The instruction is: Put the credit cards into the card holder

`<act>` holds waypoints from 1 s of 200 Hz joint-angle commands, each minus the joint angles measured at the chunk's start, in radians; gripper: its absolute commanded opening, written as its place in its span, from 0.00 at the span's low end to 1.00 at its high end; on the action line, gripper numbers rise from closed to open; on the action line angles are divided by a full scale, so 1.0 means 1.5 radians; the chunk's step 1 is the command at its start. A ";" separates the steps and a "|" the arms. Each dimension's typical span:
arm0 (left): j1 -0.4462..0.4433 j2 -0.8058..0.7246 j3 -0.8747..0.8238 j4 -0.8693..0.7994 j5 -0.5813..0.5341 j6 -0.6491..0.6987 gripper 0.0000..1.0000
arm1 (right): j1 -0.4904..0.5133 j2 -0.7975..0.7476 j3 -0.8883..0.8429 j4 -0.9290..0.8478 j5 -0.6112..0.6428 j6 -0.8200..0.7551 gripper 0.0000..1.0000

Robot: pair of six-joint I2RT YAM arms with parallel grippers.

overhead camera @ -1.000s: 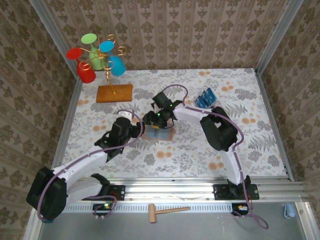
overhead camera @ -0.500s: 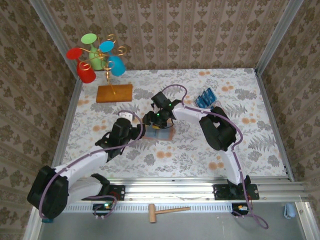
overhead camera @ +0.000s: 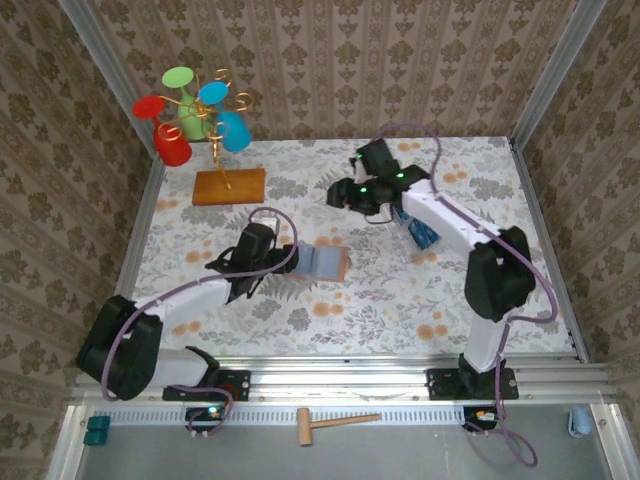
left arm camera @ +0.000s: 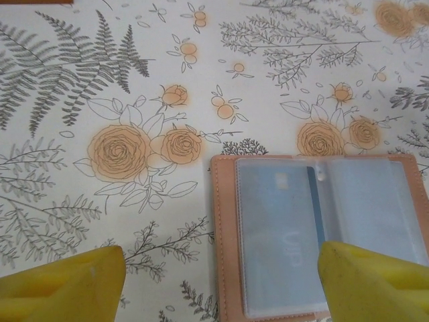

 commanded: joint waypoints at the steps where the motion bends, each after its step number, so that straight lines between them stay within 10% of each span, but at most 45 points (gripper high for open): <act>1: 0.009 0.033 0.037 -0.013 0.039 -0.009 0.77 | -0.037 -0.030 -0.024 -0.112 0.100 -0.102 0.57; 93: 0.023 0.078 0.062 -0.025 0.053 -0.010 0.78 | -0.095 -0.042 -0.058 -0.244 0.355 -0.241 0.37; 200: 0.025 0.089 0.060 -0.022 0.055 -0.010 0.78 | -0.123 -0.006 -0.110 -0.214 0.357 -0.255 0.28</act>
